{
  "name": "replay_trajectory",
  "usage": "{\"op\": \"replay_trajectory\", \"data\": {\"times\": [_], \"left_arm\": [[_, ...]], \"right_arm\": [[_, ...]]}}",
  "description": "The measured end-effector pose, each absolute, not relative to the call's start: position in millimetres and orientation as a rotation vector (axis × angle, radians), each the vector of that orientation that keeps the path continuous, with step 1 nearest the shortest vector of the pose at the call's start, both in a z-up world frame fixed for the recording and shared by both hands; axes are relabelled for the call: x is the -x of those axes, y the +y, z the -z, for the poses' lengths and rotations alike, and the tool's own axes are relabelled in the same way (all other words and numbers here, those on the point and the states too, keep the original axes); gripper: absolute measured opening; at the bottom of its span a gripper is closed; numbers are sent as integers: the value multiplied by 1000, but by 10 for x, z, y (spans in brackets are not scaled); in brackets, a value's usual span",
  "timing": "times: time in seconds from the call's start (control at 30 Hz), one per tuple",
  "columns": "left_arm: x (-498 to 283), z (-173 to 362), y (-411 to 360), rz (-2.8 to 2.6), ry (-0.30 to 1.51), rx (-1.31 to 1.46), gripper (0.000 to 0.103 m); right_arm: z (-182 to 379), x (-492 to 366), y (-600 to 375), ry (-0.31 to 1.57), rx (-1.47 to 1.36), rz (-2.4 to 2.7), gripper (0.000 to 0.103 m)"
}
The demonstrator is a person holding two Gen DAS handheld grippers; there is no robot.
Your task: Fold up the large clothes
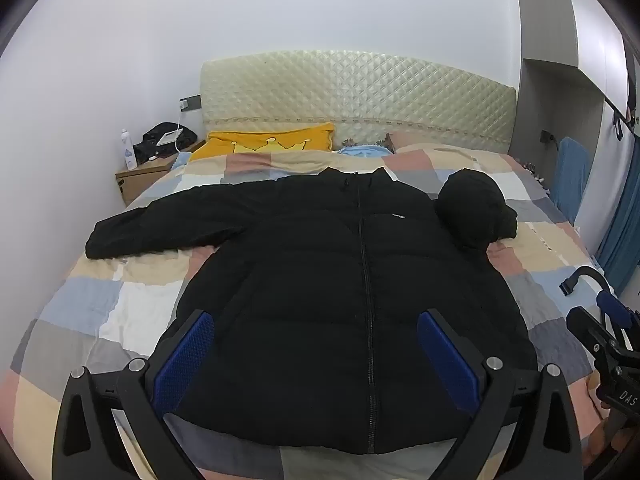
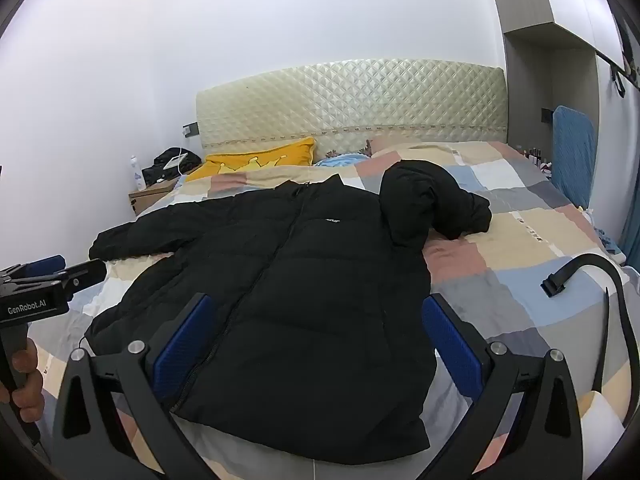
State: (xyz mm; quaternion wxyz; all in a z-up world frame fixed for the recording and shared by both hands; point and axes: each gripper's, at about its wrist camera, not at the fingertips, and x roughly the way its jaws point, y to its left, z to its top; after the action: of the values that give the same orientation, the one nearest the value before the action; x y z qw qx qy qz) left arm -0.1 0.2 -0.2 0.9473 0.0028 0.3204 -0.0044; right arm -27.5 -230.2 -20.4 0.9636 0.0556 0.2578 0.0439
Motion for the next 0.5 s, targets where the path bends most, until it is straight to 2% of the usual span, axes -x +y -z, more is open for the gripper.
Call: {"op": "replay_trajectory", "data": {"times": [0.5], "left_arm": [[-22, 91, 53, 17, 684, -10, 103]], "right_arm": [[268, 240, -2328, 524, -97, -78, 103]]}}
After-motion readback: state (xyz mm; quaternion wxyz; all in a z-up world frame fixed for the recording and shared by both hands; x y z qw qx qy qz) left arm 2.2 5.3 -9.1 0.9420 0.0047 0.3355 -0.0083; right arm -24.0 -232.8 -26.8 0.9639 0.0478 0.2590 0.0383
